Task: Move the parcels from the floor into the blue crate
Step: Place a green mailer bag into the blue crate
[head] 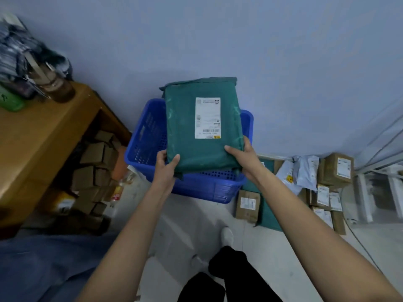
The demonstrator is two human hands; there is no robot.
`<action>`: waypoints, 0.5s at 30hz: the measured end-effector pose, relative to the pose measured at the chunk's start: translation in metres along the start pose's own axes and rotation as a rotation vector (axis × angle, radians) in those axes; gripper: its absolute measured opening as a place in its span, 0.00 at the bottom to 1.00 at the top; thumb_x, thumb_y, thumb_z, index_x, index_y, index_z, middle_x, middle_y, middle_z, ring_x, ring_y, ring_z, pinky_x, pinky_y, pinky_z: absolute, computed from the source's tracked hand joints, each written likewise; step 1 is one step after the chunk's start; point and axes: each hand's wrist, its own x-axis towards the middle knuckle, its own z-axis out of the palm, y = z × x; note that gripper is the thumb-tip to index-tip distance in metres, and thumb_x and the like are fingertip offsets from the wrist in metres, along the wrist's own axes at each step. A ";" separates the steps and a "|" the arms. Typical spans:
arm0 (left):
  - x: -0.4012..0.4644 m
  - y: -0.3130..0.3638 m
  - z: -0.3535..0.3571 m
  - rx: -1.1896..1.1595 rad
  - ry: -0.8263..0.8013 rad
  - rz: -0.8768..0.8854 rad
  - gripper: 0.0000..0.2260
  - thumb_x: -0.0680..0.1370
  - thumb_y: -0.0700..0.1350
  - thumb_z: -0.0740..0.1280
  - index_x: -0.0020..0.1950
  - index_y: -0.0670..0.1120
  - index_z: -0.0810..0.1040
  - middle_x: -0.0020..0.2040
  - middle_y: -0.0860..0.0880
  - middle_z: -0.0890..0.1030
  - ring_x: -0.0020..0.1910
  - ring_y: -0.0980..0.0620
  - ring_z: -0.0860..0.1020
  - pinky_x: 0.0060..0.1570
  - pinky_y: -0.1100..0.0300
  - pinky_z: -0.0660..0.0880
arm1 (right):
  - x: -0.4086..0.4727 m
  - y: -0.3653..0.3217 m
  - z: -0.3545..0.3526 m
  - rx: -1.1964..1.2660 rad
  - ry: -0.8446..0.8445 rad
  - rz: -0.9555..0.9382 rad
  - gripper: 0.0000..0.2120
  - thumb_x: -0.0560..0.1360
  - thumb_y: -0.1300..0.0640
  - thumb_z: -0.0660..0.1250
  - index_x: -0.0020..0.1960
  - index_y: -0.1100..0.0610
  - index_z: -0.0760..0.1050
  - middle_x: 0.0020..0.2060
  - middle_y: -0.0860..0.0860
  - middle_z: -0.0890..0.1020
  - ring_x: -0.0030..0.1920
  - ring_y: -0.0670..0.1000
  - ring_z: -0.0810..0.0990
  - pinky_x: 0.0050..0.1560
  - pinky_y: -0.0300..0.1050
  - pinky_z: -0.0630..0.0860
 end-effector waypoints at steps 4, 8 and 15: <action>0.034 0.008 -0.041 -0.041 0.048 -0.041 0.07 0.80 0.37 0.61 0.54 0.47 0.67 0.50 0.51 0.76 0.45 0.51 0.76 0.37 0.53 0.74 | 0.034 0.008 0.053 -0.034 -0.064 0.041 0.29 0.74 0.61 0.70 0.71 0.55 0.63 0.60 0.53 0.76 0.58 0.54 0.79 0.57 0.50 0.79; 0.081 0.021 -0.072 0.008 0.123 -0.068 0.08 0.80 0.36 0.61 0.54 0.48 0.68 0.53 0.47 0.76 0.45 0.51 0.77 0.32 0.60 0.78 | 0.075 0.015 0.095 -0.080 -0.110 0.095 0.28 0.74 0.63 0.70 0.71 0.56 0.62 0.60 0.53 0.77 0.56 0.52 0.79 0.56 0.46 0.78; 0.178 0.014 -0.087 0.159 0.148 -0.168 0.08 0.80 0.36 0.61 0.55 0.46 0.67 0.60 0.42 0.73 0.51 0.45 0.75 0.38 0.50 0.75 | 0.175 0.030 0.127 -0.249 -0.120 0.216 0.21 0.74 0.64 0.70 0.61 0.56 0.62 0.61 0.57 0.74 0.59 0.56 0.76 0.60 0.55 0.77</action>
